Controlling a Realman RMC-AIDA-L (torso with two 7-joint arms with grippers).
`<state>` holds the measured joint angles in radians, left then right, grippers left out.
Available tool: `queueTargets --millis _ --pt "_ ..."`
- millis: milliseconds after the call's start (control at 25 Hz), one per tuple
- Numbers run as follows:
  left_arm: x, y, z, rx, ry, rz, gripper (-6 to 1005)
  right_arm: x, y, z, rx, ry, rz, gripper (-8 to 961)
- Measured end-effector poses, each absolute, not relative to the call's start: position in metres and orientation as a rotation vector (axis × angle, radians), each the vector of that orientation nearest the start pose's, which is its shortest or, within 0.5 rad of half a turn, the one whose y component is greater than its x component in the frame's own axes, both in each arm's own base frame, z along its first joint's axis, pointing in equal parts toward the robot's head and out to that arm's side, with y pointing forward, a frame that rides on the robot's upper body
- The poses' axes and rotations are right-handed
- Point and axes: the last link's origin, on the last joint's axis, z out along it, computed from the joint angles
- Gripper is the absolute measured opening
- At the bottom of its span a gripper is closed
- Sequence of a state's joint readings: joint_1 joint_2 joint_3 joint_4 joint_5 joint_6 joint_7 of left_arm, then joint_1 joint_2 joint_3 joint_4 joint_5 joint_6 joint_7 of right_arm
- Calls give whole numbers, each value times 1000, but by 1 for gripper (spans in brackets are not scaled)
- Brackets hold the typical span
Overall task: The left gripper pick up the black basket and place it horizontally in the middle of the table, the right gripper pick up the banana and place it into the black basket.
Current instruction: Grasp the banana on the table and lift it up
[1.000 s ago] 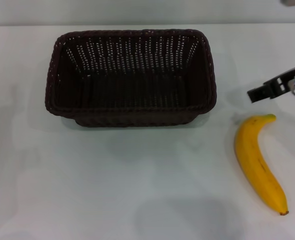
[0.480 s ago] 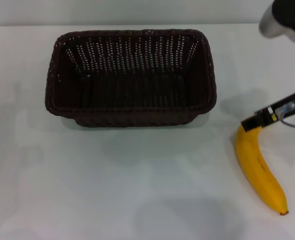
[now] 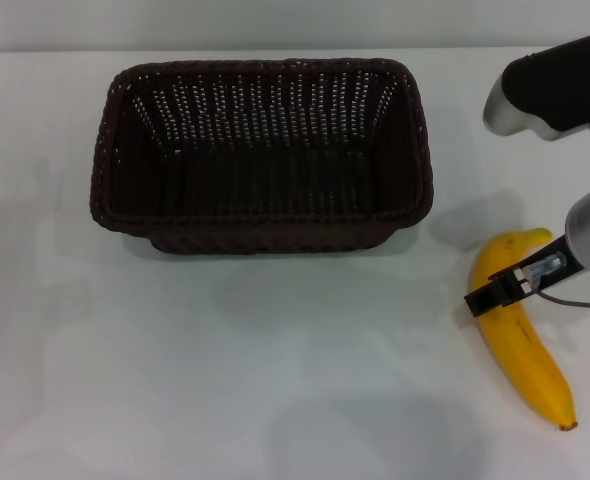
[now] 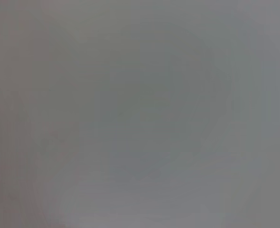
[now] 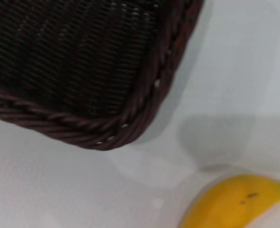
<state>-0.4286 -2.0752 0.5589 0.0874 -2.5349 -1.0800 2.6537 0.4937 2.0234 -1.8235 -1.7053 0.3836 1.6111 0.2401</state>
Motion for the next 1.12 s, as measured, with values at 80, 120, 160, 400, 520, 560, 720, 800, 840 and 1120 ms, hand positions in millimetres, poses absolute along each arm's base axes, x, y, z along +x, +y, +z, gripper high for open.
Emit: queueTargets --millis 80,120,160,400,520,560,720,800,840,1120 --pt "-394 324 48 -1215 -852 -751 783 151 307 -17 -2166 1243 -512 844" --pt "-394 324 48 -1216 -854 -749 783 151 307 -19 -2171 1248 -513 844" --pt "-394 324 48 -1216 -855 -749 783 151 307 -20 -2177 1253 -513 843" --pt "-394 324 48 -1214 -857 -748 784 157 310 -27 -2176 1266 -531 843" --pt "-395 324 48 -1213 -857 -748 784 157 310 -29 -2184 1256 -539 843" --pt "-395 324 48 -1213 -857 -748 784 157 310 -30 -2186 1254 -541 843" --pt "-395 324 48 -1212 -857 -748 784 158 309 -32 -2198 1242 -559 728" --pt "-395 324 48 -1211 -858 -748 784 160 308 -34 -2198 1245 -570 671" --pt "-395 324 48 -1211 -858 -748 784 160 308 -34 -2198 1246 -577 651" --pt "-396 323 48 -1208 -860 -747 784 163 309 -37 -2194 1240 -598 513"
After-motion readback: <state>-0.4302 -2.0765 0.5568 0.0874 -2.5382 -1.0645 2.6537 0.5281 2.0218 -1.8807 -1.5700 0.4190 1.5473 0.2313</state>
